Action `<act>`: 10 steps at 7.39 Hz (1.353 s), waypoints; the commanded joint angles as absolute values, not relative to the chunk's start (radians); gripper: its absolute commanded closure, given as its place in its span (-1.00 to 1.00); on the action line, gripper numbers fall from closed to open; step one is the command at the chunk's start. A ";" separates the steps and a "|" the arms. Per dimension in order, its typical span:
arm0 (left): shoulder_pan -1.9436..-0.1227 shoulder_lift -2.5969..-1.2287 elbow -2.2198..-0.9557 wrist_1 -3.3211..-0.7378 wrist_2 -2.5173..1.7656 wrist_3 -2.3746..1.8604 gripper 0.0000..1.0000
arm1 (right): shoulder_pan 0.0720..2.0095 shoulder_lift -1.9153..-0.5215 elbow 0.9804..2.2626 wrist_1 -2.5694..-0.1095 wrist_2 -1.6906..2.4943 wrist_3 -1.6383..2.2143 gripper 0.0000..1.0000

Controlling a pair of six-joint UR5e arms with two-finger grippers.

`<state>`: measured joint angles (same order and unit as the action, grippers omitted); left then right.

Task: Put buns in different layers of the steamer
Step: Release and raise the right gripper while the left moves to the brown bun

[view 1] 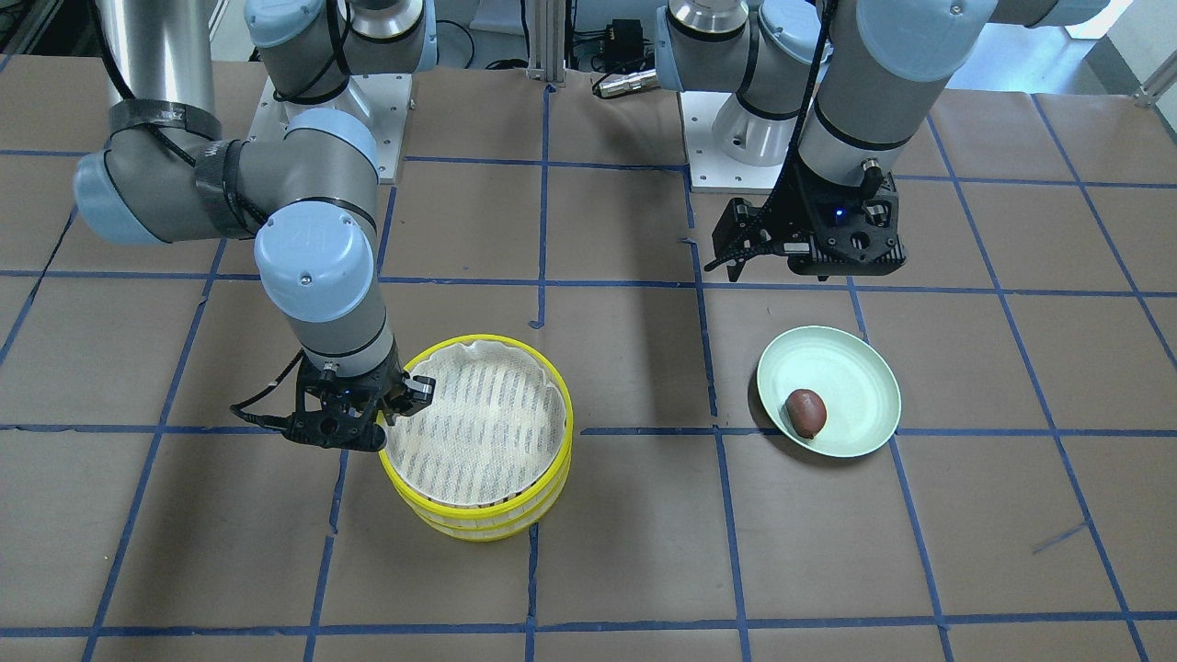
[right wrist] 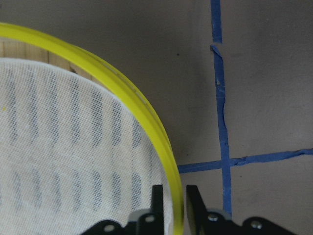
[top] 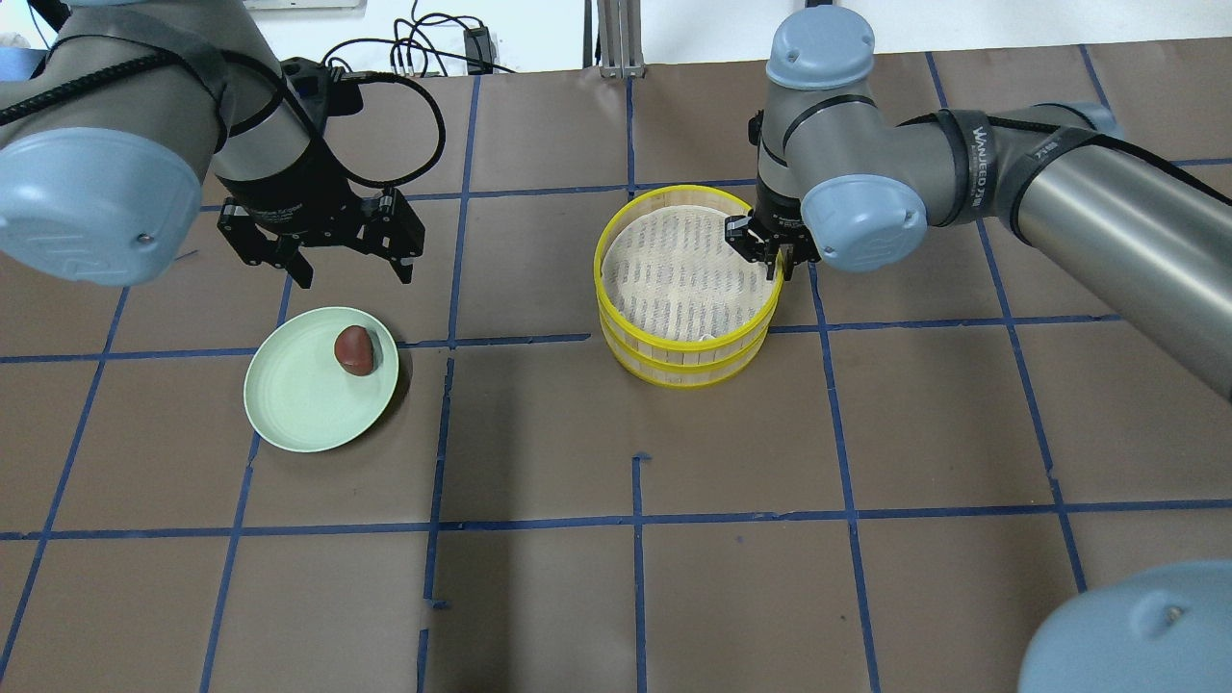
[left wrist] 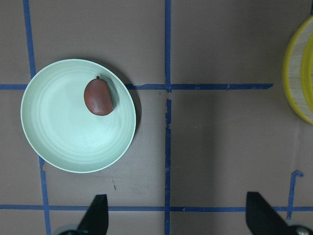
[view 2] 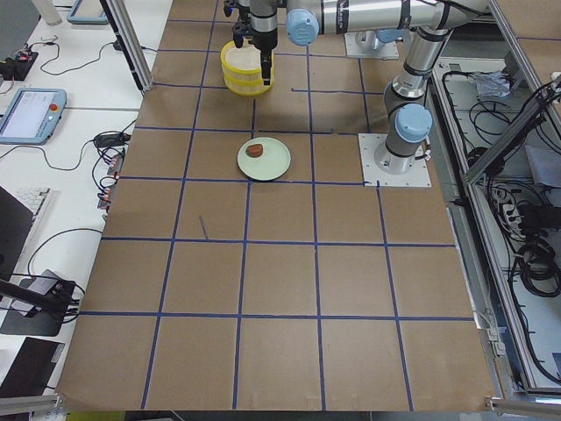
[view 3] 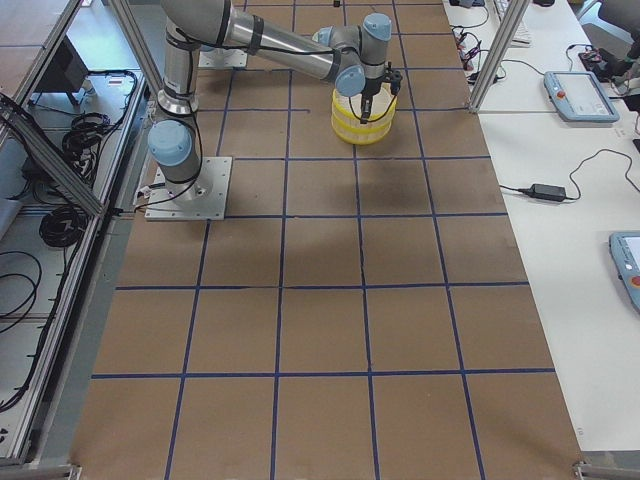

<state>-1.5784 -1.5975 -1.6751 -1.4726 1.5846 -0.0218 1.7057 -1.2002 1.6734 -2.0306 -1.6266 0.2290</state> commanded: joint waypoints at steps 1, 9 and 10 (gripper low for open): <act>-1.578 -1.598 -1.675 -1.473 1.585 -0.021 -0.96 | 1.704 -1.209 1.666 -2.033 -1.624 0.207 -0.62; -1.312 -1.800 -1.836 -1.190 1.582 0.239 -0.89 | 1.594 -1.556 1.479 -1.479 -1.575 0.130 -1.00; -1.312 -1.869 -1.841 -1.146 1.571 0.239 -0.88 | 1.585 -1.546 1.474 -1.489 -1.572 0.064 -1.00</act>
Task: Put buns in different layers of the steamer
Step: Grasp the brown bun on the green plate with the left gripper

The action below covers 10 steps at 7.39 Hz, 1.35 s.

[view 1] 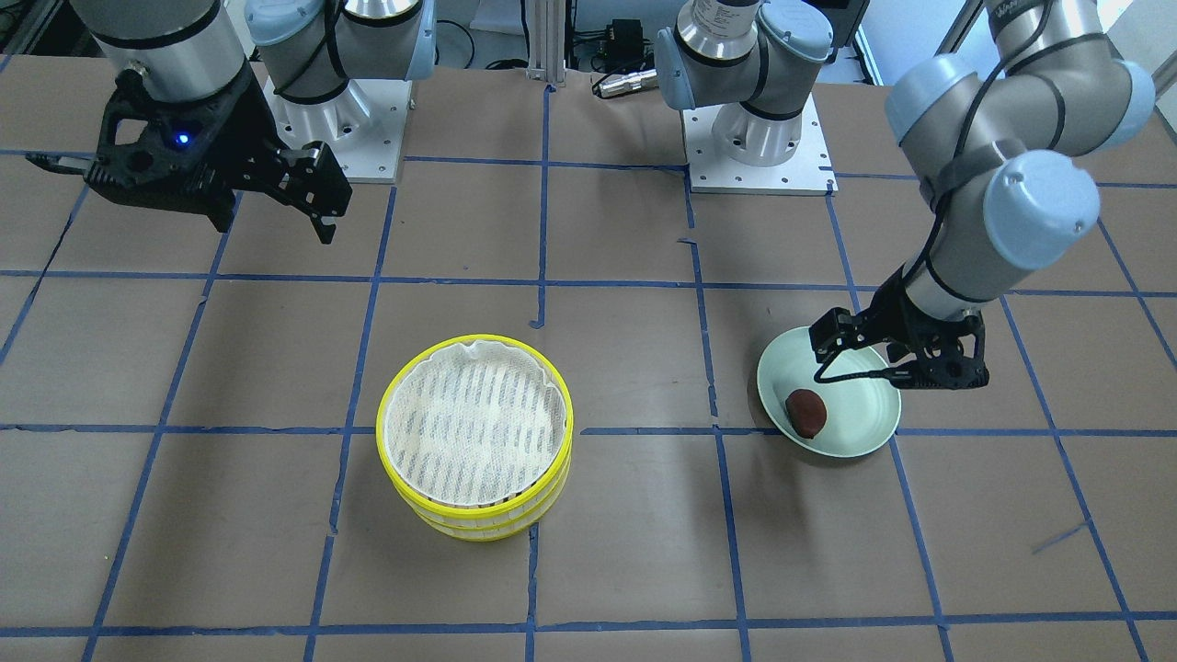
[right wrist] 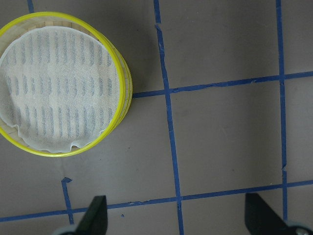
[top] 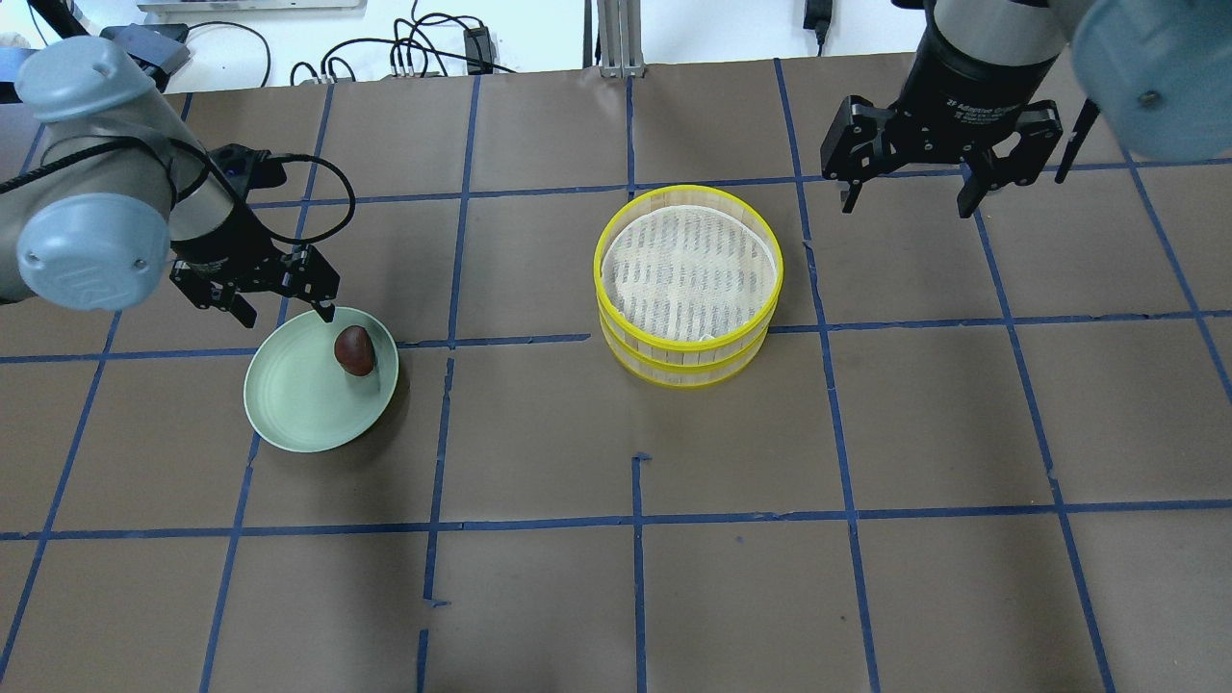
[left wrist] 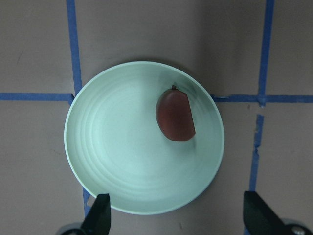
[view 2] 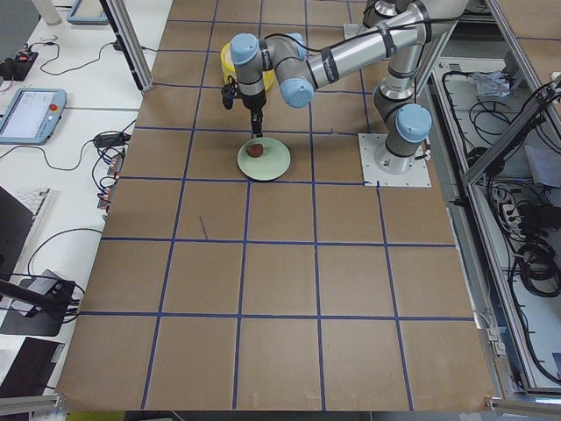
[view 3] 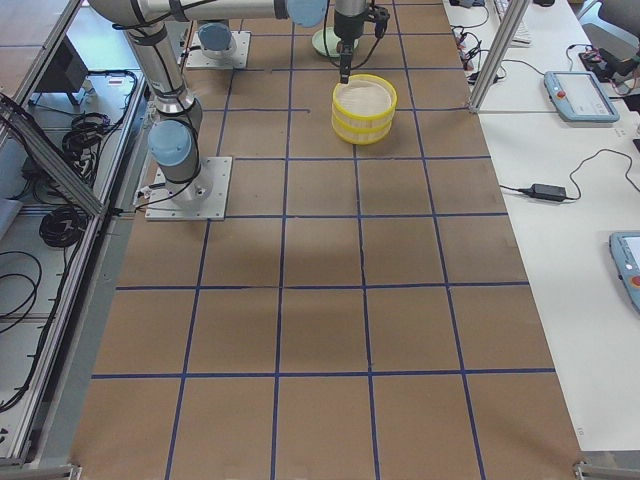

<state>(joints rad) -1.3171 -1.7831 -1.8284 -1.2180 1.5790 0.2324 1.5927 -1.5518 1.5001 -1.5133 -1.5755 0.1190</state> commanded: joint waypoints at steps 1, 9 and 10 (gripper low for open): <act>-1.312 -1.900 -1.847 -1.114 1.568 0.239 -0.87 | 1.562 -1.546 1.467 -1.485 -1.571 0.058 -1.00; -1.319 -1.933 -1.894 -1.065 1.540 0.227 0.99 | 1.566 -1.551 1.468 -1.480 -1.571 0.058 -1.00; -1.321 -1.910 -1.881 -1.062 1.539 0.226 1.00 | 1.566 -1.551 1.468 -1.480 -1.569 0.058 -1.00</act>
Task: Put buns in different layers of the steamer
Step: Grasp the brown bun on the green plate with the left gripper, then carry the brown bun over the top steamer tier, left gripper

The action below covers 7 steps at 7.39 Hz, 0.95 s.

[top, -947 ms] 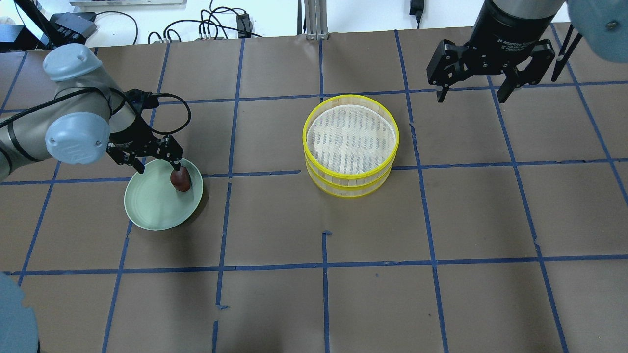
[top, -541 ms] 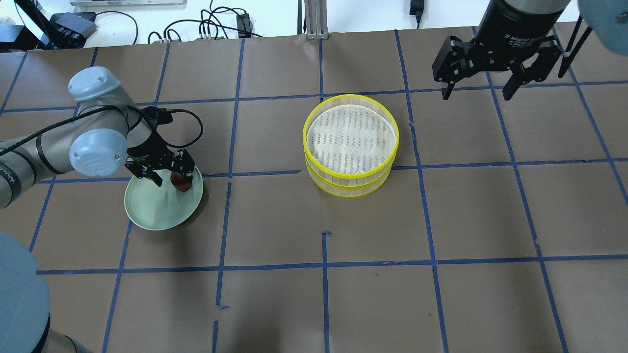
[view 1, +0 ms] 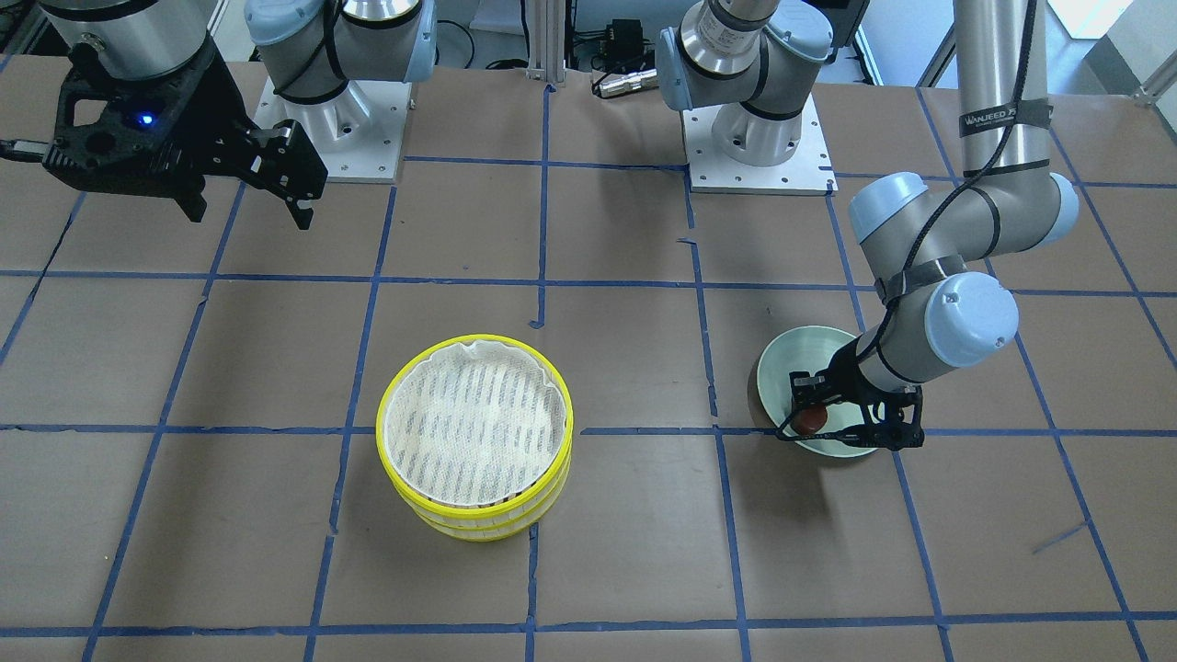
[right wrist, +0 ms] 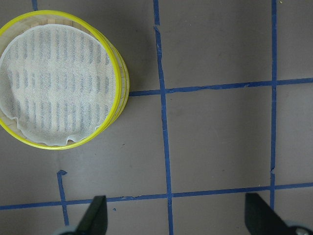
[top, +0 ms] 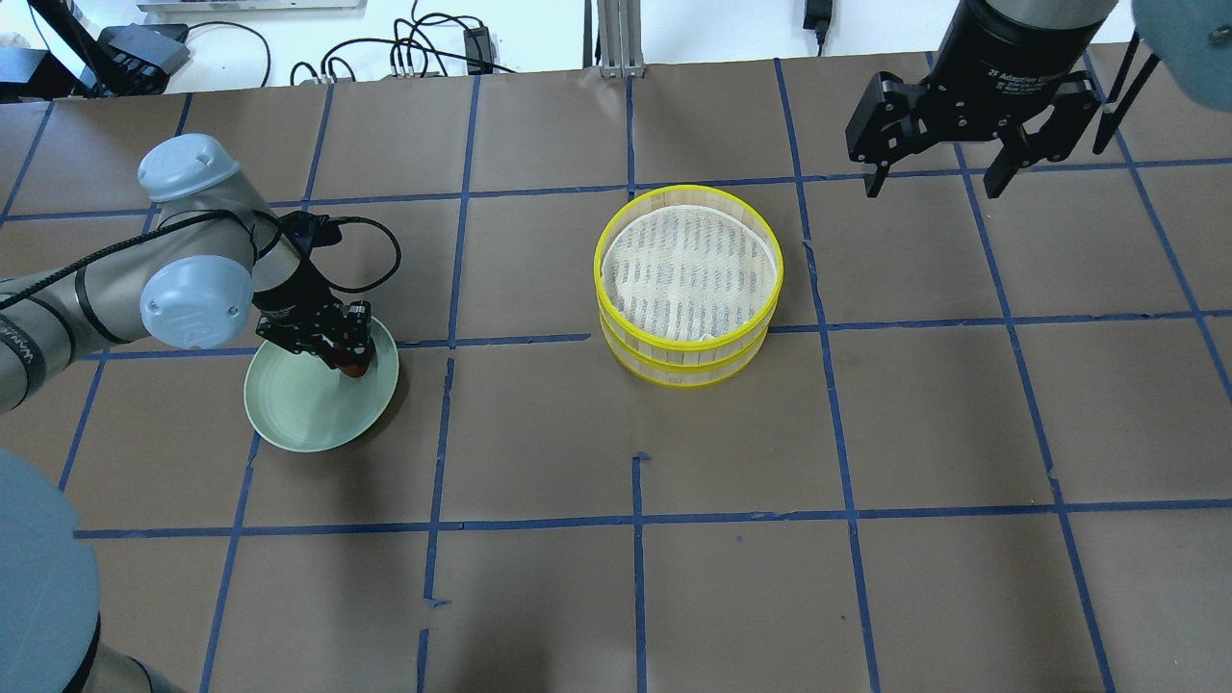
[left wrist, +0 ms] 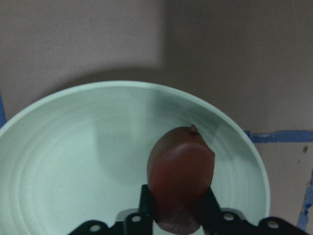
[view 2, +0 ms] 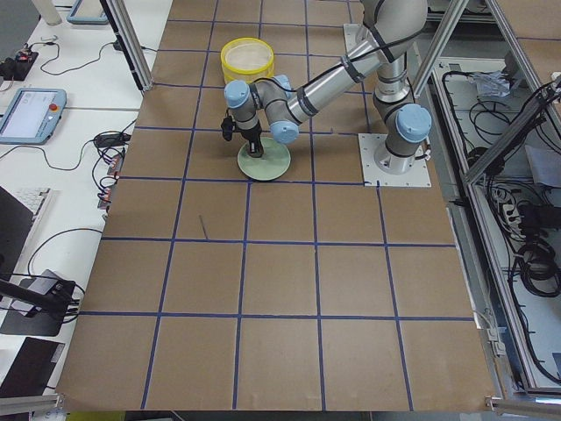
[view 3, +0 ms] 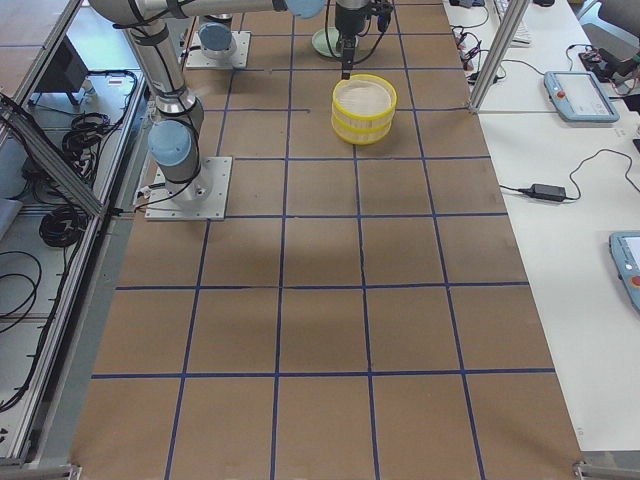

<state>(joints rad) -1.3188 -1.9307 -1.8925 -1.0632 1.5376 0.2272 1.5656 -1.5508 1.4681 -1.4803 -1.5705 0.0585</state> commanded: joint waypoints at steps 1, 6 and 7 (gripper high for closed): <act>-1.331 -1.864 -1.865 -1.075 1.542 0.225 1.00 | 1.566 -1.551 1.468 -1.480 -1.562 0.060 -1.00; -1.667 -1.810 -1.620 -1.206 1.367 -0.312 0.99 | 1.565 -1.554 1.473 -1.476 -1.559 0.052 -1.00; -1.740 -1.818 -1.606 -1.198 1.326 -0.387 0.99 | 1.566 -1.554 1.473 -1.476 -1.559 0.051 -1.00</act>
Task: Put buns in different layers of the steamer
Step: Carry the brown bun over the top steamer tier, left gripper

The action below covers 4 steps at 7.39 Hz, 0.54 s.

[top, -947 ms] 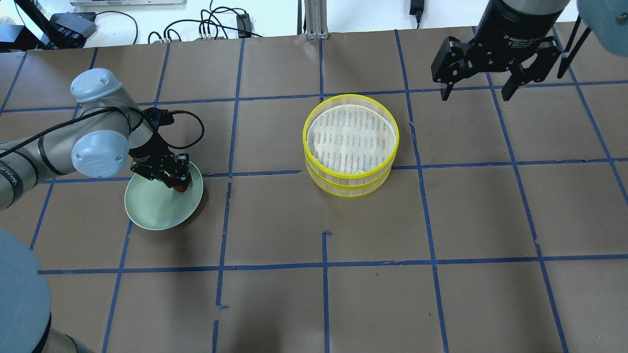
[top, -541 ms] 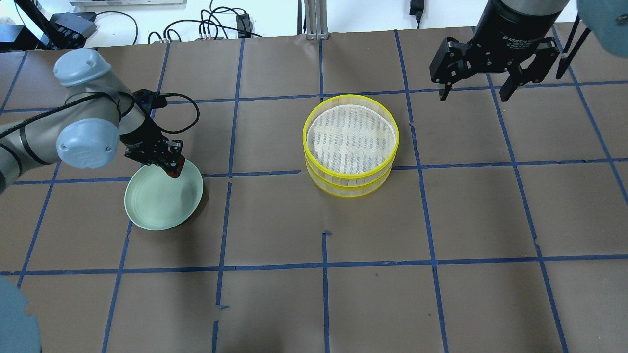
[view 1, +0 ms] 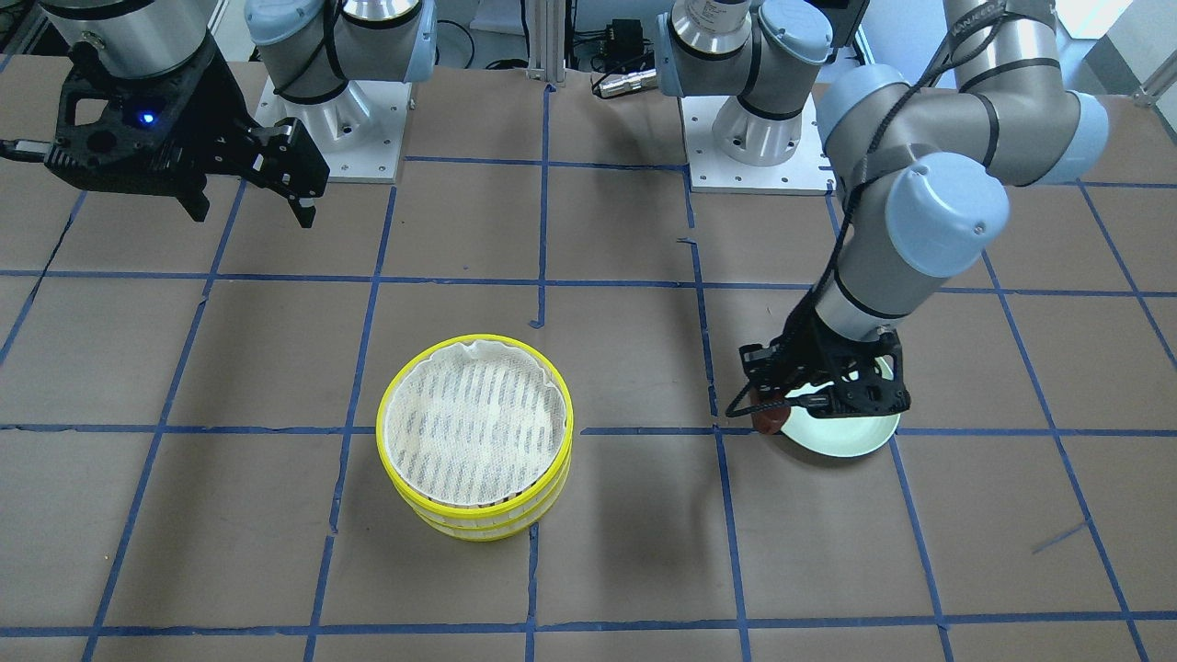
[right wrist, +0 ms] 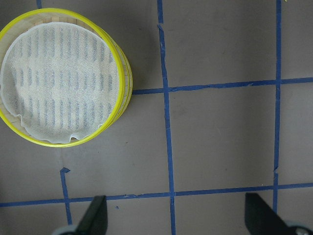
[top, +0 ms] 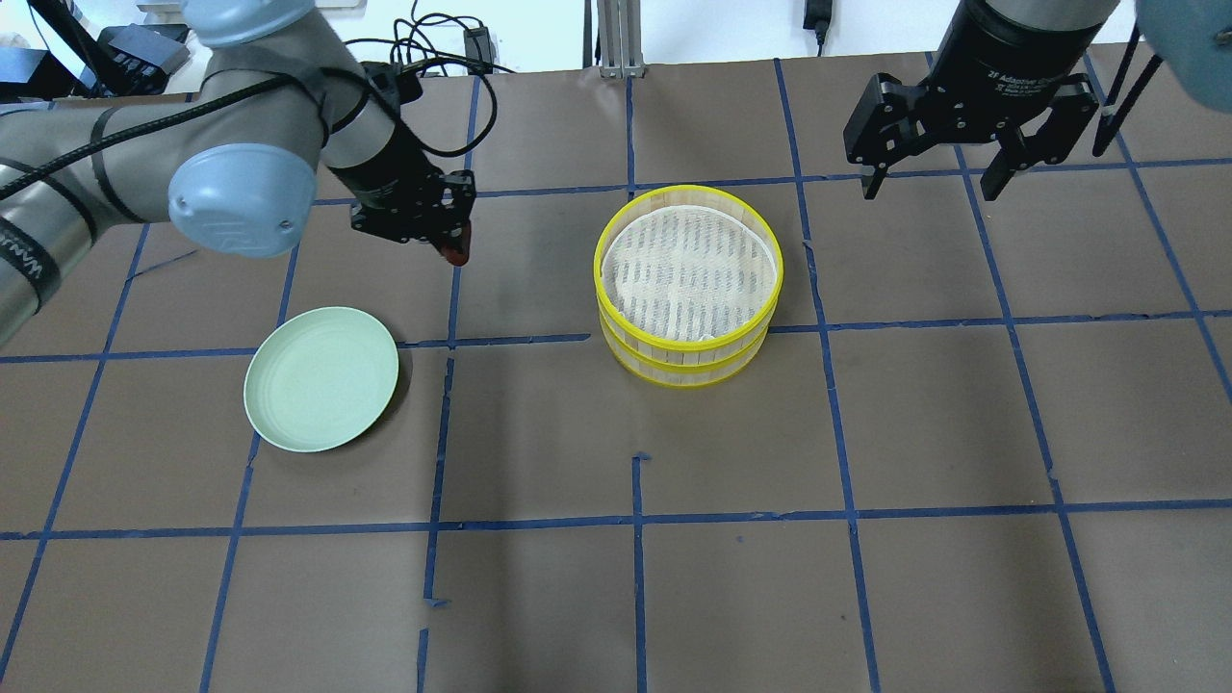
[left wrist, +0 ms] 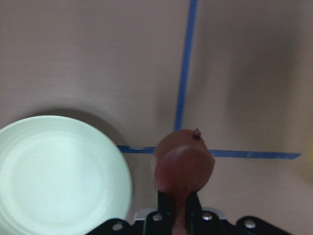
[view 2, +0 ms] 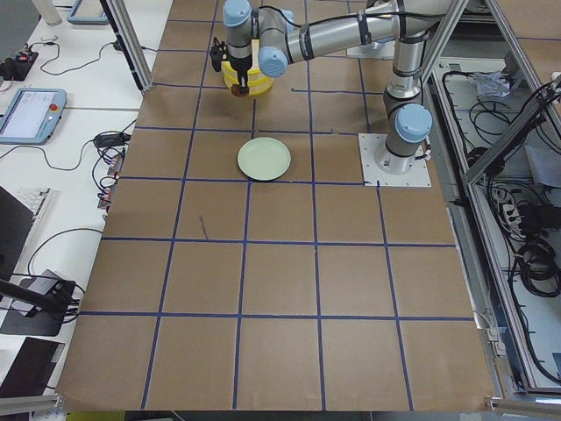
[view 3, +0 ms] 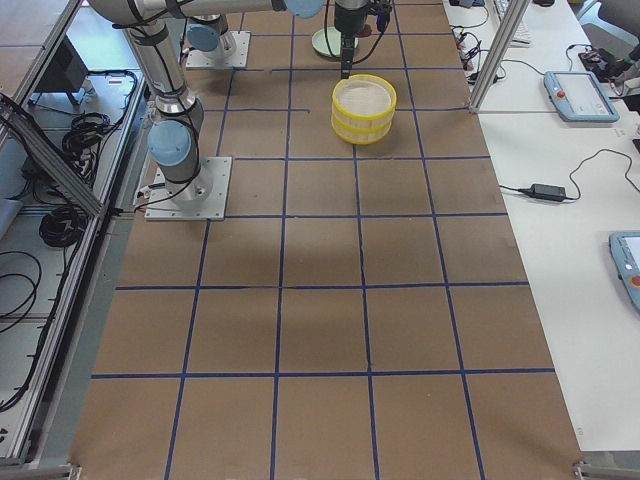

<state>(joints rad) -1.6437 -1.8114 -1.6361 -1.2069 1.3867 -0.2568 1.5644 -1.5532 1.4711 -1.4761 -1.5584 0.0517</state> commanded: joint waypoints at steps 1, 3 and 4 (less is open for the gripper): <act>-1.806 -1.844 -1.594 -1.121 1.215 -0.493 0.99 | 1.565 -1.554 1.473 -1.477 -1.559 0.051 -1.00; -1.899 -1.928 -1.592 -0.981 1.190 -0.601 0.94 | 1.565 -1.554 1.473 -1.479 -1.557 0.051 -1.00; -1.899 -1.965 -1.592 -0.929 1.198 -0.600 0.69 | 1.563 -1.554 1.471 -1.479 -1.557 0.049 -1.00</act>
<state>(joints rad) -1.8764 -1.9155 -1.5937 -1.0002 1.2003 -0.5764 1.5649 -1.5539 1.4726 -1.4784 -1.5572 0.0503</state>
